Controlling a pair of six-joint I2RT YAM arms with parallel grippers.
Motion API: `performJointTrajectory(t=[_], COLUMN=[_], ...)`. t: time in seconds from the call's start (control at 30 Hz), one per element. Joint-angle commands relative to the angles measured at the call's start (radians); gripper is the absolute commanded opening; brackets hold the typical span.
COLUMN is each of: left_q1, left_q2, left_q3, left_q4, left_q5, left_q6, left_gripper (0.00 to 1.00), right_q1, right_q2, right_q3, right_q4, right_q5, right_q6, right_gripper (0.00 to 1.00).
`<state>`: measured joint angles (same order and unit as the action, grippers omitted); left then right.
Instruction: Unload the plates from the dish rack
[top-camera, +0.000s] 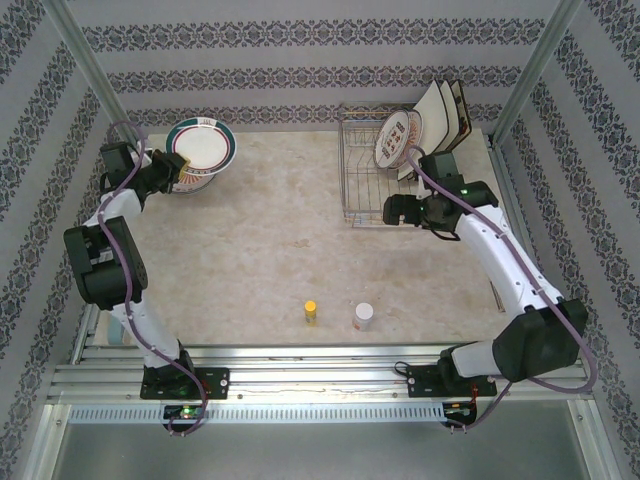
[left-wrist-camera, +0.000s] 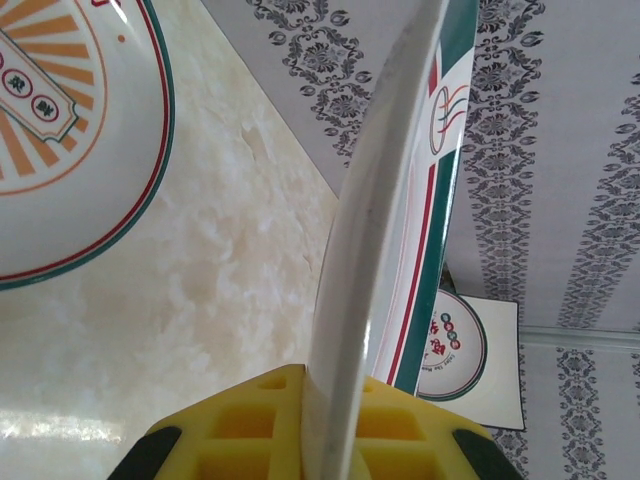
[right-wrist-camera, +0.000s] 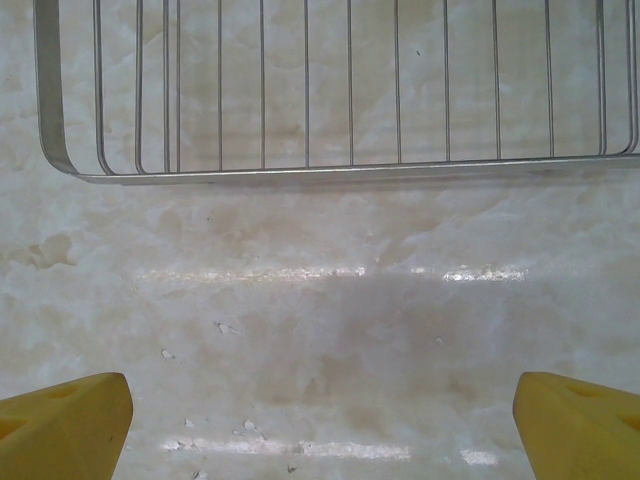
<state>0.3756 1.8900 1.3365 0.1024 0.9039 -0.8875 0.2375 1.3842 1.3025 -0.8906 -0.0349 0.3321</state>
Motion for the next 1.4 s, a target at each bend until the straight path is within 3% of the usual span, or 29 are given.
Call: performJointTrajectory(t=[0.0,0.73,1.37], left_q1=[0.017,0.106,0.084], left_q2=[0.026,0.180,0.301], left_q3=[0.056,0.038,0.151], left_q4=[0.054,0.183,0.072], left_q5=[0.002,-0.118,-0.171], left_q6=[0.013,-0.041,0.005], left_gripper=[0.00,0.00,0.00], right_q1=[-0.003,-0.002,0.004], right_q2=[0.022,0.124,0.150], right_q3=[0.039,0.088,0.091], right_q4=[-0.016,-0.014,0.009], right_q5=[0.000,-0.008,-0.019], right_q6=[-0.025,-0.035,-0.021], right_gripper=[0.98,0.98,0.98])
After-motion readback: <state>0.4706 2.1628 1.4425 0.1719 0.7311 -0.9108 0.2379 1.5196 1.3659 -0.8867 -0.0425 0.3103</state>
